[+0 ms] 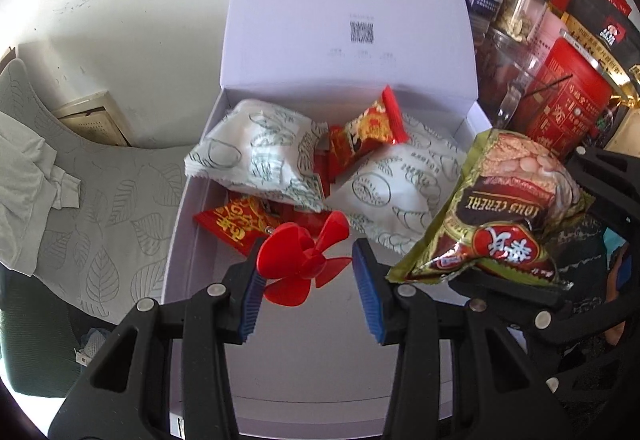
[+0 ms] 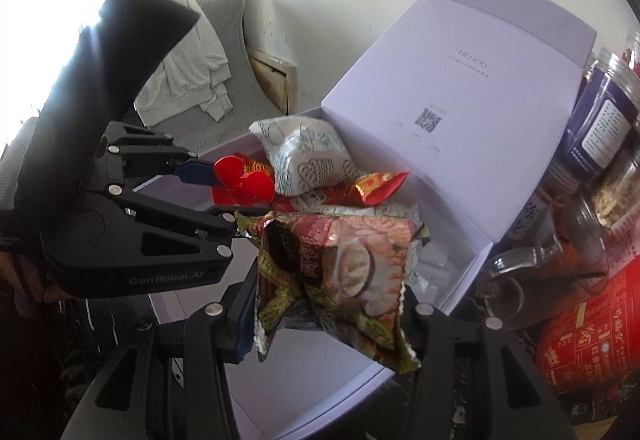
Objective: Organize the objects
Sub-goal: 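Lower the pinwheel into the box with the left tool while the right tool lowers the cereal bag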
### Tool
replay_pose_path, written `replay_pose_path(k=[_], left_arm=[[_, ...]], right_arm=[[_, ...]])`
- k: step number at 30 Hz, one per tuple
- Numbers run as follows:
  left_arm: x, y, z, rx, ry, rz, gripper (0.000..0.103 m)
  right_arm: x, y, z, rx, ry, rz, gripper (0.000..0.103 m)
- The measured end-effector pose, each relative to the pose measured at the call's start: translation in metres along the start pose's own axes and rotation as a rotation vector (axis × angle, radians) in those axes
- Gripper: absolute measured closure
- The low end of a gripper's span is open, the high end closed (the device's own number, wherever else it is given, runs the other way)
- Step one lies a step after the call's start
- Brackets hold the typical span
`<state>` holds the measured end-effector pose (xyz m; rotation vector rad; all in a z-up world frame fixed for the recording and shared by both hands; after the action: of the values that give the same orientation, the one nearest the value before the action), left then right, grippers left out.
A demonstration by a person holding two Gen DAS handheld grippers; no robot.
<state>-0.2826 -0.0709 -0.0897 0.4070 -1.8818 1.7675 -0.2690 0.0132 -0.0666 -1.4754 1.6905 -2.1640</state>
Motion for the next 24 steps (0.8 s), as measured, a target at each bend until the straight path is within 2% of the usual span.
replay_pose_path(k=[13, 24], left_arm=[[-0.020, 0.020, 0.005, 0.018, 0.003, 0.079, 0.062], [-0.024, 0.026, 0.004, 0.014, 0.003, 0.105, 0.061]], right_arm=[[-0.011, 0.018, 0.015, 0.006, -0.066, 0.060, 0.052], [-0.020, 0.034, 0.018, 0.020, -0.072, 0.131, 0.051]])
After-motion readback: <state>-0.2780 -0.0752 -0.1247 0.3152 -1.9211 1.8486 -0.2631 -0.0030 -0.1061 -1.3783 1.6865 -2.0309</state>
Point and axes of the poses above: each gripper's, at about its wrist camera, not at the fingertips, and y roughly the way its jaws point, z to its left, x to its top, the point moved 5 cm from there along y, roughly the way its jaws point, and after that the axes turned 2 degrees about -z, right-handed, at the moved point
